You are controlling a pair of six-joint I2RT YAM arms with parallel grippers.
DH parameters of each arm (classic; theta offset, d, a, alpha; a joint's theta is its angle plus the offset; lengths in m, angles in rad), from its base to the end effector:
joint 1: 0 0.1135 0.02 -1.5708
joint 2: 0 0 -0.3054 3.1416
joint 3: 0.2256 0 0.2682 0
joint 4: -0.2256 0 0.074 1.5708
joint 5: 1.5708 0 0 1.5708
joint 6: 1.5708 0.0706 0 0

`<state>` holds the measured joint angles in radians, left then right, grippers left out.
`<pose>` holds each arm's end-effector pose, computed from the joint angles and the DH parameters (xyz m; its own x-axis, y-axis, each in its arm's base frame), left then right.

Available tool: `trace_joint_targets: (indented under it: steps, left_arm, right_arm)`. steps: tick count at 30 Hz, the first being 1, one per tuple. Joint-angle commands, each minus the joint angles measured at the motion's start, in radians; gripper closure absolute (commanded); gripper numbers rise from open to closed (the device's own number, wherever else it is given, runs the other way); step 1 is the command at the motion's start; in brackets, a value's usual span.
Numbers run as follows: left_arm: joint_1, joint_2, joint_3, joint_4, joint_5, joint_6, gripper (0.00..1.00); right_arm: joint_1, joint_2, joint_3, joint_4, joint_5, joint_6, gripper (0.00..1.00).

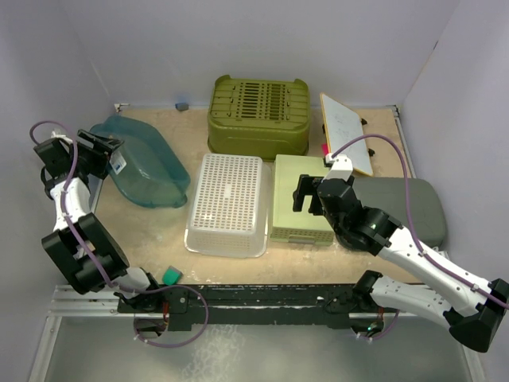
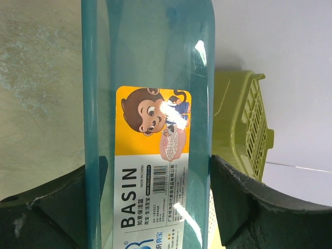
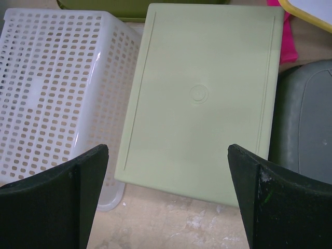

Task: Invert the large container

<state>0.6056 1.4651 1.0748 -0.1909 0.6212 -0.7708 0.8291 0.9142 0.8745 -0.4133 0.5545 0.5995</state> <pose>0.3212 0.1724 0.3011 -0.2799 -0.8829 -0.3769 -0.3596 0.4605 -0.8115 0.1744 0.1354 0.3463 -0.4173 0.2546 -0.8724 -0.0867 0.9444 0.3171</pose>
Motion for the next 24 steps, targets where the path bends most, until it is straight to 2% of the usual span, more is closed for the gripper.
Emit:
trace_joint_targets:
  steps: [1,5,7,9,12,15,17,20,24]
  left_arm:
    - [0.000,0.022,-0.093,-0.008,-0.021,0.051,0.27]
    - [0.000,0.009,-0.118,-0.062,-0.036,0.085,0.27]
    - [0.000,-0.002,-0.115,-0.098,-0.057,0.109,0.27]
    - [0.000,-0.009,-0.109,-0.112,-0.062,0.111,0.27]
    - [-0.001,-0.020,-0.109,-0.110,-0.053,0.094,0.26]
    - [-0.002,-0.035,-0.108,-0.112,-0.054,0.087,0.26]
    - [-0.002,-0.039,-0.104,-0.121,-0.060,0.088,0.26]
    - [-0.003,-0.046,-0.108,-0.130,-0.064,0.092,0.26]
    - [-0.003,-0.068,-0.127,-0.125,-0.093,0.080,0.25]
  right_arm:
    - [0.001,-0.005,0.003,0.024,0.002,0.002,0.01]
    - [0.001,-0.005,0.004,0.063,-0.036,-0.025,0.01]
    - [0.003,0.015,-0.007,0.165,-0.165,-0.065,0.01]
    - [0.026,0.061,-0.023,0.310,-0.371,-0.096,0.02]
    - [0.144,0.195,0.008,0.493,-0.500,-0.175,0.04]
    - [0.329,0.358,0.074,0.599,-0.402,-0.389,0.03]
    - [0.439,0.448,0.081,0.730,-0.337,-0.548,0.02]
    - [0.498,0.549,0.057,0.971,-0.256,-0.696,0.00]
    - [0.511,0.712,0.063,1.236,-0.257,-0.846,0.00]
